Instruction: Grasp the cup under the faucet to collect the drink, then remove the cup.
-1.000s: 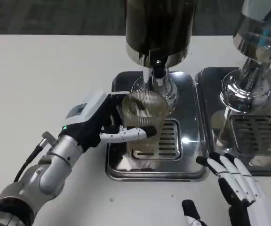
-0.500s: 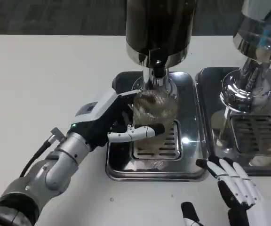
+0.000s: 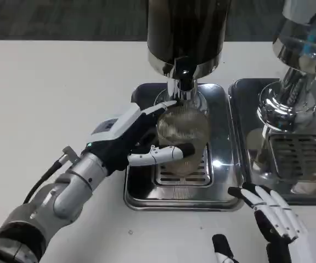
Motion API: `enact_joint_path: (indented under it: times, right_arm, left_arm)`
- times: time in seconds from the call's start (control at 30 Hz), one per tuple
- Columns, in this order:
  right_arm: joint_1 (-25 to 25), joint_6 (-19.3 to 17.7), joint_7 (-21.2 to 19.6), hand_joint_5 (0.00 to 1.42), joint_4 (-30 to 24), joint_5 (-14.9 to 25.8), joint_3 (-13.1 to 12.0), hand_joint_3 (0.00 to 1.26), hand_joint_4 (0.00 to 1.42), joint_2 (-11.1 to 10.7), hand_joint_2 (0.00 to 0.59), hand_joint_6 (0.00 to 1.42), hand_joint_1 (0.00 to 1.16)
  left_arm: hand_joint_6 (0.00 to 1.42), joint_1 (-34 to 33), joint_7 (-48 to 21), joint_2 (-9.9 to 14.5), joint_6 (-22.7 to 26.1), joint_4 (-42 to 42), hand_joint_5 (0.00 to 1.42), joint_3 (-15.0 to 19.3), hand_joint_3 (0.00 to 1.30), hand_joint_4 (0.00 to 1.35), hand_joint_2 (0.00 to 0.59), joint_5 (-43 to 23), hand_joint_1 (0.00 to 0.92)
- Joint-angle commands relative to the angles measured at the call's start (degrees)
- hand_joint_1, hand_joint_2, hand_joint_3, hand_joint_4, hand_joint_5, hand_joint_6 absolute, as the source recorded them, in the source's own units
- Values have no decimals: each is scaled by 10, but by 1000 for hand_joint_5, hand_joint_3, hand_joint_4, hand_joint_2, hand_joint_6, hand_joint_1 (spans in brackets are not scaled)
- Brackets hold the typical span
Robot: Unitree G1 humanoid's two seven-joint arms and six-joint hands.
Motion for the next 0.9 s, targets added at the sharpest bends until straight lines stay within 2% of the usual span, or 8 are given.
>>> enact_joint_path:
  times: [0.03, 0.3, 0.63, 0.8, 0.9]
  right_arm:
    - [-1, -5, 4, 158, -3, 7, 0, 294, 195, -2, 382, 265, 394]
    - [-13, -9, 4, 159, 7, 13, 2, 301, 197, -3, 382, 265, 396]
    - [-37, -15, 0, 159, 23, 23, 0, 302, 197, -3, 382, 265, 396]
    - [-54, -20, 1, 162, 32, 32, -6, 303, 197, -4, 382, 265, 396]
    - [-64, -22, 5, 166, 36, 39, -10, 303, 197, -6, 382, 267, 397]
  left_arm:
    - [276, -3, -7, 7, -1, -16, 265, 3, 119, 121, 64, -6, 89]
    - [250, 15, -8, 25, -13, -46, 239, 23, 108, 100, 63, -27, 77]
    - [248, 83, -41, 82, -57, -135, 239, 79, 108, 106, 62, -89, 75]
    - [263, 126, -79, 110, -80, -193, 262, 121, 149, 173, 79, -146, 46]
    - [290, 140, -149, 125, -98, -219, 293, 144, 202, 224, 103, -221, 3]
